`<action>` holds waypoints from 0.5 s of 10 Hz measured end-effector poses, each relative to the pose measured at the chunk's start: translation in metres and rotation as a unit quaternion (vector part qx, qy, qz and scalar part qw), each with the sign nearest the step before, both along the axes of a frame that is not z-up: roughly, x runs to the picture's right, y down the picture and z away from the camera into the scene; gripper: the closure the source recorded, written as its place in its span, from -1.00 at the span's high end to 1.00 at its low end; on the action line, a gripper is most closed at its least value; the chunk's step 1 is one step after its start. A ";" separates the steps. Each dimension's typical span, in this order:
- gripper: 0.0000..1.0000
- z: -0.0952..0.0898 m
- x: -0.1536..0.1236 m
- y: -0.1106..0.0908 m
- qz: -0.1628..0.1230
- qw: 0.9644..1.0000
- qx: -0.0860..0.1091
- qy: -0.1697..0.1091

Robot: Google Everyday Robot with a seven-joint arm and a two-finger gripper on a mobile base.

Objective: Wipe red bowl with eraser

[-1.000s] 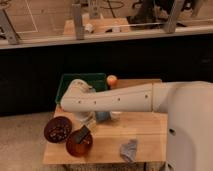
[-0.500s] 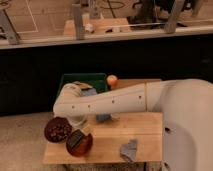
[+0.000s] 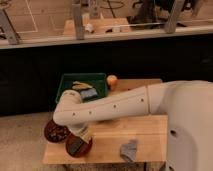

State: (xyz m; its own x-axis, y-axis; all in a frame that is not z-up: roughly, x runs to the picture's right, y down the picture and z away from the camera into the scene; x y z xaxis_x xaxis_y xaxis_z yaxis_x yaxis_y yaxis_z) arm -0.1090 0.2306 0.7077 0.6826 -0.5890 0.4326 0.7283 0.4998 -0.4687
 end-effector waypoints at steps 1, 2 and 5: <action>-1.00 0.002 0.010 0.001 0.005 1.000 -0.002 0.008; -1.00 0.006 0.022 0.000 0.012 1.000 -0.003 0.017; -1.00 0.023 0.044 -0.016 0.028 0.999 -0.001 0.042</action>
